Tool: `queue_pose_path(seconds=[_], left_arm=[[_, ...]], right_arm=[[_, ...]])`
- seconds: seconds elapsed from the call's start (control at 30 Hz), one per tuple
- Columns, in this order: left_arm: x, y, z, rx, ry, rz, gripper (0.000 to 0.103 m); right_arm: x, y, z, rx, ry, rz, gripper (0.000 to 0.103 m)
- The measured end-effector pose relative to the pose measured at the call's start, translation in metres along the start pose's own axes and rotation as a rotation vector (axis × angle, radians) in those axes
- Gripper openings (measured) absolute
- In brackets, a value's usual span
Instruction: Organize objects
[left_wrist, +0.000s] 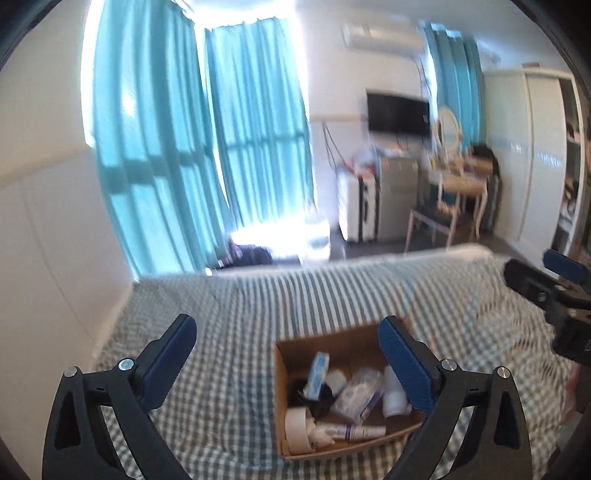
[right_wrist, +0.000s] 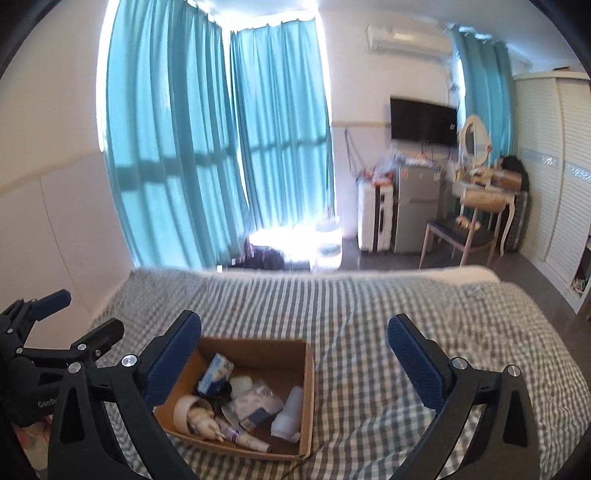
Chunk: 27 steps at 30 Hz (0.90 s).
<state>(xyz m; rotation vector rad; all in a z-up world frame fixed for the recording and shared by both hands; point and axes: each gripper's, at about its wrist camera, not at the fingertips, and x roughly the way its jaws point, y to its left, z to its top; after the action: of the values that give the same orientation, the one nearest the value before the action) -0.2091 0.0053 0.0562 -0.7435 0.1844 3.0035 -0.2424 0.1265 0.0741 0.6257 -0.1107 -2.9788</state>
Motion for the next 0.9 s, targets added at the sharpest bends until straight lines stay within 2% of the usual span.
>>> queue_pose_path(seconds=[0.2, 0.33, 0.47, 0.57, 0.73, 0.9], left_arm=[[-0.065, 0.004, 0.016, -0.029, -0.149, 0.07, 0.103], [-0.1, 0.001, 0.01, -0.055, -0.245, 0.097, 0.103], [-0.113, -0.008, -0.011, -0.093, -0.279, 0.099, 0.103], [-0.108, -0.015, -0.037, -0.113, -0.276, 0.109, 0.103], [-0.092, -0.013, -0.072, -0.131, -0.234, 0.125, 0.103], [-0.085, -0.015, -0.09, -0.103, -0.218, 0.154, 0.103]], right_arm=[[-0.065, -0.002, 0.012, -0.017, -0.151, 0.004, 0.102], [-0.099, 0.002, -0.009, -0.062, -0.241, -0.009, 0.103], [-0.108, -0.001, -0.04, -0.068, -0.283, -0.084, 0.103], [-0.101, -0.007, -0.068, -0.041, -0.272, -0.107, 0.103], [-0.067, -0.008, -0.111, -0.068, -0.164, -0.146, 0.103], [-0.05, -0.003, -0.125, -0.1, -0.121, -0.146, 0.103]])
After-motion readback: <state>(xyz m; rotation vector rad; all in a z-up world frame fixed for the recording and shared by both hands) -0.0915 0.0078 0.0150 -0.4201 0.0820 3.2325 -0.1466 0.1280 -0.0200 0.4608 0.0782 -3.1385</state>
